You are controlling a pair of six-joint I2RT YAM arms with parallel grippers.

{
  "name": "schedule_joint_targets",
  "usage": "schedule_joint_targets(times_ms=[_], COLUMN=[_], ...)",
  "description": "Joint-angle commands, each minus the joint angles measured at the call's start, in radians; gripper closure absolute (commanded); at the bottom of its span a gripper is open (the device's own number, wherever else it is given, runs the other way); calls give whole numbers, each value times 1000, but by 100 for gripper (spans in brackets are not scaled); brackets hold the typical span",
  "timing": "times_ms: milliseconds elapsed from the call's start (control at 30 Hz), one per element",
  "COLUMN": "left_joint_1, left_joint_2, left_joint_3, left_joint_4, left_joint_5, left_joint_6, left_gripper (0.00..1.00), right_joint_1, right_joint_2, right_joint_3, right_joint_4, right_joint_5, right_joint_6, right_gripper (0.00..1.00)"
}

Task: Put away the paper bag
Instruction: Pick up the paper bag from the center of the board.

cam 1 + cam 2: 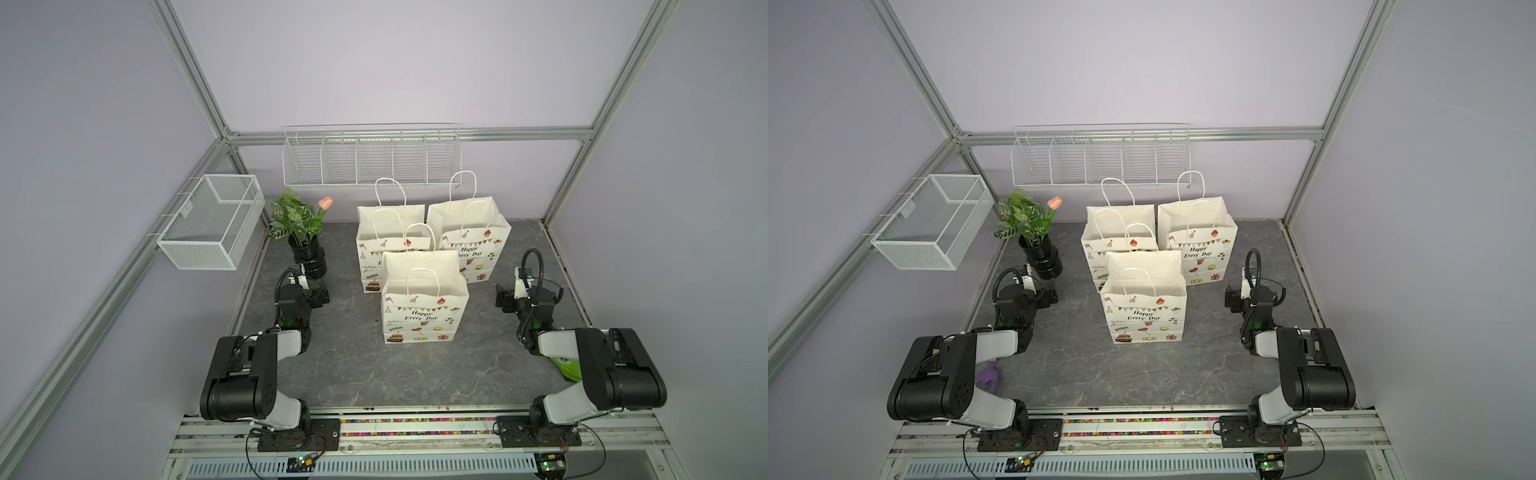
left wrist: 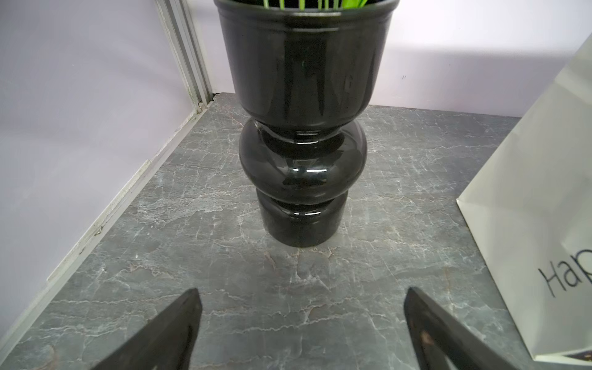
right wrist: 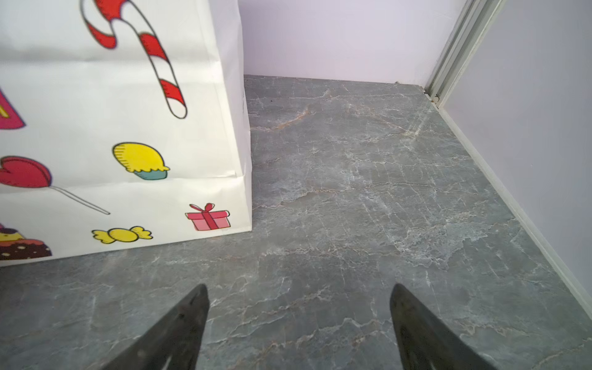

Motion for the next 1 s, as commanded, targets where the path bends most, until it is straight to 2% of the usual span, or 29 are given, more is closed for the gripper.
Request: schedule_joint_targets(times_ms=[0, 433, 567, 633, 700, 767, 833, 967], left_joint_1=[3, -2, -42, -66, -76, -83, -95, -100], left_joint_2=[10, 5, -37, -126, -232, -297, -324, -333], left_joint_3=[13, 5, -26, -5, 84, 183, 239, 302], left_joint_4=[11, 23, 58, -54, -353, -569, -669, -723], left_joint_5=[7, 3, -141, -276, -374, -411, -362, -185], left_joint_6=[4, 16, 12, -16, -100, -203, -257, -367], left_gripper=[1, 1, 1, 1, 1, 1, 1, 1], right_joint_1=[0, -1, 12, 12, 11, 11, 6, -1], right_joint_2=[11, -5, -119, -181, -235, -283, -320, -401], right_joint_3=[5, 6, 55, 109, 161, 210, 244, 277], right_joint_4=[29, 17, -180, -341, -482, -627, -740, -826], right_joint_5=[11, 12, 48, 66, 101, 156, 179, 9], right_joint_6=[-8, -6, 1, 41, 123, 225, 298, 304], right_gripper=[11, 11, 11, 11, 11, 11, 11, 11])
